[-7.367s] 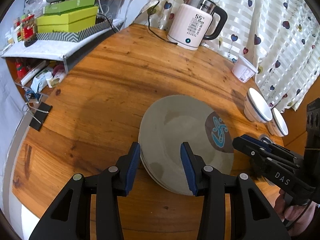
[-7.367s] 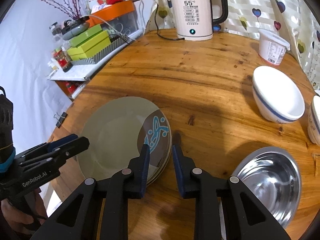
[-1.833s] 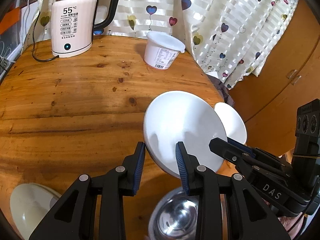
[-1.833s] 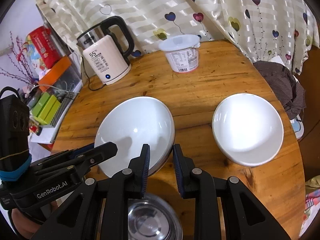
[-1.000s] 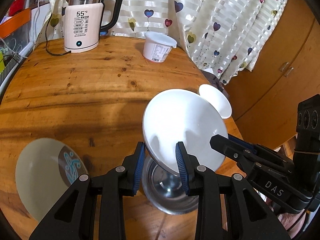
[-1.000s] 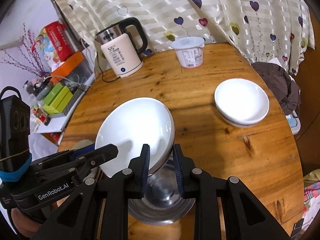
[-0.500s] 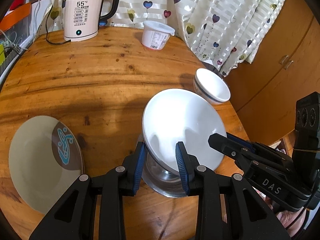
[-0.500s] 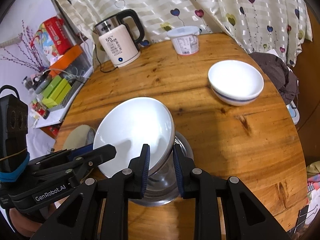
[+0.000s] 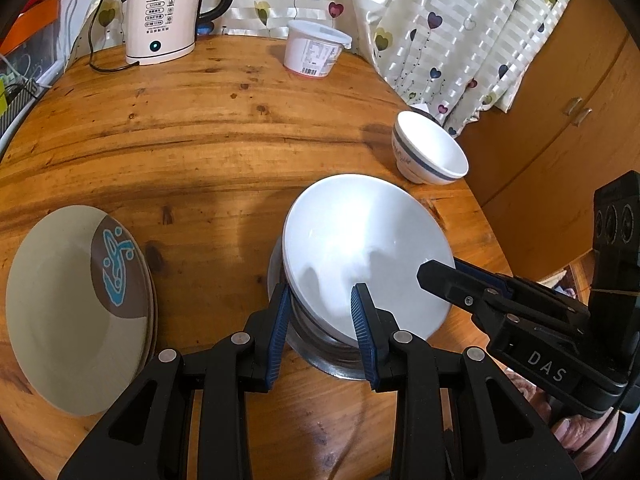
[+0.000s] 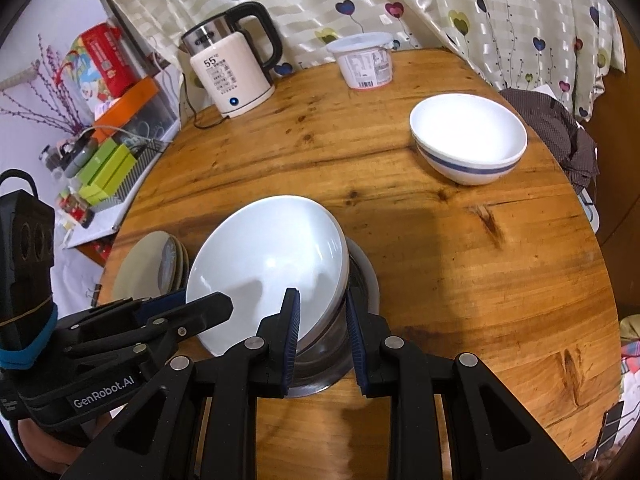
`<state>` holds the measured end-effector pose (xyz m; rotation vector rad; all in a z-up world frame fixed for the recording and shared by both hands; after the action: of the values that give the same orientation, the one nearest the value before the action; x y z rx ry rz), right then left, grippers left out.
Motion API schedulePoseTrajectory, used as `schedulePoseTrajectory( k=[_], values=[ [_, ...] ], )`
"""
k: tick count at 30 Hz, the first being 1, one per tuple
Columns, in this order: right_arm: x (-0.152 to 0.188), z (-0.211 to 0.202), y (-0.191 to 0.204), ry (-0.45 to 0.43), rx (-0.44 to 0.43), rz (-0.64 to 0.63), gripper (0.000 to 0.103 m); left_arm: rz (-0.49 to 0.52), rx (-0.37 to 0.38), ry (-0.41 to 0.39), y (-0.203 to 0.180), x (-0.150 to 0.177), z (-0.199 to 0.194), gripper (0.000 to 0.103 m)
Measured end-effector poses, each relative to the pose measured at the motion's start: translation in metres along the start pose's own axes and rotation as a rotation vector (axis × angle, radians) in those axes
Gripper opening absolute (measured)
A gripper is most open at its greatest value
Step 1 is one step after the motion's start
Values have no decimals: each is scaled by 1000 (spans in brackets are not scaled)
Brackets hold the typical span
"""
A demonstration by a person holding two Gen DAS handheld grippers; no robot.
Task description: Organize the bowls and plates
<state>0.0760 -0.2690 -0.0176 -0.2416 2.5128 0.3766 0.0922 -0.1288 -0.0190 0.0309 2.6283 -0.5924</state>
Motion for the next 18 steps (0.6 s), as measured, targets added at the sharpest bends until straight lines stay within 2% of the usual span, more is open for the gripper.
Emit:
schedulePoseTrajectory(
  k=[18],
  values=[
    [7, 10, 0, 24, 41, -48, 25, 20, -30, 6, -1, 7, 7, 33]
  ],
)
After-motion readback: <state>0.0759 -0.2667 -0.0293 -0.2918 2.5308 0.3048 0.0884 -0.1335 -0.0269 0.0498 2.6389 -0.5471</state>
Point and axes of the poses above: each gripper's, at about its wrist camera, not at the fingertips, and z roughly the way its jaws point, y to its left, x to its underside, the point moved 4 cm from there along z, roughly the way its jaws point, and after that the axes turned 10 degrees about -z, right-handed, at the moved point
